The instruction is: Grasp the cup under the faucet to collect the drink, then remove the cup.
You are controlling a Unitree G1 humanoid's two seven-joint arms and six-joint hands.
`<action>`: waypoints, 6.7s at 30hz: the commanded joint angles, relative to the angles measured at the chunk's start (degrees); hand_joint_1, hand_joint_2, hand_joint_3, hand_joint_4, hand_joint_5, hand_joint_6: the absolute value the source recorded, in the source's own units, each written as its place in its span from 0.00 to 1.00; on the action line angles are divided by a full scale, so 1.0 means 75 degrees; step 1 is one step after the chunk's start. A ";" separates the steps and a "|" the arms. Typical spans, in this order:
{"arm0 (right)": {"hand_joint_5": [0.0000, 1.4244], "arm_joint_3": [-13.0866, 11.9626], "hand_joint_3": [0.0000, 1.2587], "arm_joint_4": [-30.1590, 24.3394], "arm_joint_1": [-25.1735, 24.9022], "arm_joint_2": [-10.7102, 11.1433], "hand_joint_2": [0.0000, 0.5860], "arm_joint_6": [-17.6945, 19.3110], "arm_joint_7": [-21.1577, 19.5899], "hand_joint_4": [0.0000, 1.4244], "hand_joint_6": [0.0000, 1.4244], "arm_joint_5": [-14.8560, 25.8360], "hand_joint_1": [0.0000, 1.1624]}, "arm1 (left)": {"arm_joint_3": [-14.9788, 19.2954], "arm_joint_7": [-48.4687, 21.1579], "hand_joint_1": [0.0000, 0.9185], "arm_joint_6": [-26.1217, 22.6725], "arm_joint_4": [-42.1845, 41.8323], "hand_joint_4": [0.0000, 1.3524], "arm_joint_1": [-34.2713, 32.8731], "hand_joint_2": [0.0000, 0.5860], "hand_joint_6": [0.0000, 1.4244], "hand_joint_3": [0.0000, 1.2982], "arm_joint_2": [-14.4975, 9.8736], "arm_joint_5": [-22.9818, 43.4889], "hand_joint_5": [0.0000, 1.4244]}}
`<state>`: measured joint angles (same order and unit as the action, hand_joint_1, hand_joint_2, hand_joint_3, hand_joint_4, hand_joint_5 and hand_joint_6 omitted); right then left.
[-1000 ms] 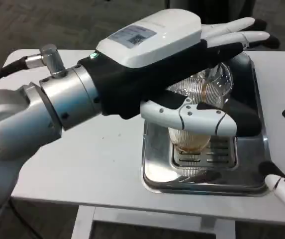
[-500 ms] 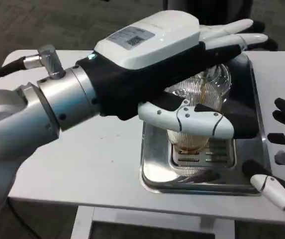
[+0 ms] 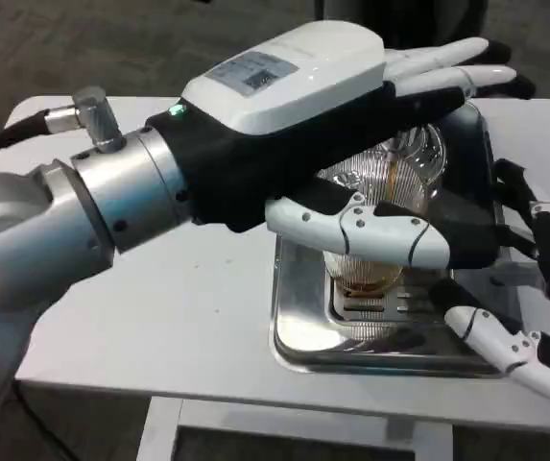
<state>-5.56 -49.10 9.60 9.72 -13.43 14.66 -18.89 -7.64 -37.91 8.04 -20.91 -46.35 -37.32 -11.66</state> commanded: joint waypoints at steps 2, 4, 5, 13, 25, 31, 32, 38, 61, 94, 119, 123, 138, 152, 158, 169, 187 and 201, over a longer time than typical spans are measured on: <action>0.13 0.0202 0.03 0.0198 -0.0047 0.0052 0.46 0.0073 -0.0226 0.05 0.23 -0.0043 0.49 | -0.0058 -0.0275 0.00 -0.0013 -0.0068 0.01 0.0211 0.22 0.09 0.09 -0.0172 -0.0011 0.04; 0.13 0.0235 0.03 0.0265 -0.0084 0.0069 0.46 0.0087 -0.0287 0.05 0.23 -0.0044 0.49 | -0.0048 -0.0278 0.00 -0.0042 -0.0097 0.01 0.0220 0.22 0.09 0.09 -0.0175 0.0002 0.04; 0.13 0.0251 0.03 0.0300 -0.0107 0.0081 0.46 0.0091 -0.0312 0.05 0.23 -0.0042 0.49 | -0.0048 -0.0283 0.00 -0.0049 -0.0111 0.01 0.0223 0.22 0.09 0.09 -0.0179 0.0007 0.04; 0.11 0.0400 0.03 0.0548 -0.0288 0.0135 0.46 0.0143 -0.0514 0.04 0.19 -0.0067 0.48 | -0.0024 -0.0313 0.00 -0.0183 -0.0292 0.01 0.0262 0.21 0.09 0.09 -0.0206 0.0006 0.04; 0.10 0.0631 0.04 0.0905 -0.0590 0.0117 0.46 0.0176 -0.0776 0.04 0.16 -0.0044 0.47 | 0.0002 -0.0367 0.00 -0.0333 -0.0468 0.01 0.0280 0.20 0.09 0.09 -0.0264 -0.0006 0.04; 0.09 0.0760 0.04 0.1120 -0.0698 0.0089 0.46 0.0231 -0.0895 0.04 0.16 -0.0078 0.47 | -0.0006 -0.0386 0.00 -0.0408 -0.0530 0.01 0.0282 0.20 0.09 0.09 -0.0282 -0.0006 0.04; 0.09 0.0784 0.04 0.1160 -0.0731 0.0080 0.46 0.0233 -0.0922 0.04 0.16 -0.0088 0.47 | -0.0007 -0.0391 0.00 -0.0419 -0.0543 0.01 0.0280 0.20 0.09 0.09 -0.0283 -0.0012 0.04; 0.09 0.0946 0.04 0.1368 -0.0954 0.0029 0.47 0.0204 -0.1082 0.04 0.16 -0.0139 0.47 | 0.0011 -0.0413 0.00 -0.0472 -0.0577 0.01 0.0280 0.20 0.09 0.09 -0.0308 -0.0013 0.04; 0.09 0.1289 0.04 0.2181 -0.1740 -0.0136 0.47 0.0229 -0.1444 0.04 0.15 -0.0236 0.46 | 0.0183 -0.0459 0.00 -0.0385 -0.0504 0.01 0.0297 0.18 0.09 0.09 -0.0385 0.0051 0.04; 0.09 0.1467 0.05 0.2855 -0.2393 -0.0382 0.48 0.0096 -0.1630 0.04 0.15 -0.0291 0.45 | 0.0303 -0.0358 0.00 0.0004 0.0008 0.01 0.0397 0.18 0.09 0.09 -0.0423 0.0163 0.04; 0.10 0.1478 0.06 0.3160 -0.2624 -0.0411 0.50 0.0102 -0.1779 0.05 0.16 -0.0286 0.44 | 0.0276 -0.0268 0.00 0.0450 0.0552 0.01 0.0322 0.18 0.09 0.09 -0.0438 0.0233 0.04; 0.10 0.1457 0.06 0.3156 -0.2606 -0.0418 0.50 0.0106 -0.1789 0.05 0.16 -0.0265 0.44 | 0.0266 -0.0258 0.00 0.0422 0.0566 0.01 0.0304 0.18 0.09 0.09 -0.0401 0.0249 0.04; 0.10 0.1302 0.06 0.2970 -0.2484 -0.0340 0.50 0.0139 -0.1733 0.05 0.16 -0.0166 0.44 | 0.0443 0.0000 0.00 0.0230 0.0484 0.01 0.0243 0.18 0.09 0.09 -0.0255 0.0411 0.04; 0.10 0.1192 0.06 0.2891 -0.2392 -0.0309 0.50 0.0184 -0.1747 0.05 0.16 -0.0086 0.44 | 0.0961 0.0561 0.00 0.0516 0.0597 0.01 0.0206 0.18 0.11 0.08 0.0157 0.0741 0.06; 0.10 0.1156 0.06 0.2822 -0.2337 -0.0308 0.50 0.0174 -0.1728 0.05 0.16 -0.0066 0.44 | 0.1251 0.0761 0.00 0.0688 0.0527 0.01 0.0387 0.18 0.12 0.08 0.0262 0.0871 0.07; 0.10 0.1066 0.06 0.2621 -0.2181 -0.0256 0.51 0.0150 -0.1665 0.05 0.16 0.0080 0.43 | 0.1982 0.0747 0.00 0.0519 -0.0334 0.07 0.1539 0.20 0.16 0.11 -0.0010 0.1210 0.12; 0.12 0.1008 0.01 0.2417 -0.1932 -0.0066 0.40 0.0095 -0.1453 0.04 0.20 0.0440 0.49 | 0.3670 0.0893 0.00 0.0498 -0.1284 0.09 0.4521 0.20 0.18 0.12 -0.0124 0.1313 0.16; 0.09 0.1111 0.00 0.2609 -0.2002 -0.0008 0.37 0.0121 -0.1294 0.02 0.18 0.0528 0.53 | 0.3996 0.1453 0.00 0.0793 -0.0989 0.09 0.5825 0.19 0.17 0.13 0.0015 0.0734 0.16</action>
<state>2.22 -29.67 -5.80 9.70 -12.67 4.40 -15.42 21.65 -28.07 13.33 -29.02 -4.70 -37.31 -5.26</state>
